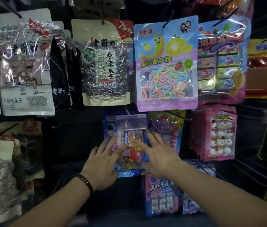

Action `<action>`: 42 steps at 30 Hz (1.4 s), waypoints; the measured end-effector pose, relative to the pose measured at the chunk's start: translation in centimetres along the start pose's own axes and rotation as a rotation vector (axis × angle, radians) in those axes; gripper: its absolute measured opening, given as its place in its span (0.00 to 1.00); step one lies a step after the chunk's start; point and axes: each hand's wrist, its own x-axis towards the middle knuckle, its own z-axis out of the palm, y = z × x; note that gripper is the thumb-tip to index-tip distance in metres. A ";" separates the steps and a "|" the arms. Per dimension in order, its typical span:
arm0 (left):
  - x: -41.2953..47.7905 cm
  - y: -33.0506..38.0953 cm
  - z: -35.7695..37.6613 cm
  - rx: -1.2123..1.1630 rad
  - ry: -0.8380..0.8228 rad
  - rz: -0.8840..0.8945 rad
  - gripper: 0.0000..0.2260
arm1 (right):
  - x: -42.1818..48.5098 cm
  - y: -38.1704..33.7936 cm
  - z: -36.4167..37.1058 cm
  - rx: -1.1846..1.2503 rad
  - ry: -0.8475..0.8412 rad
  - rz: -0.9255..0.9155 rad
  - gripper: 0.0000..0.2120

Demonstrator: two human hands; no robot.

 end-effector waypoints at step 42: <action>17.6 9.8 -20.1 0.284 0.480 -0.043 0.43 | 3.2 20.8 -17.1 -0.028 0.450 0.321 0.48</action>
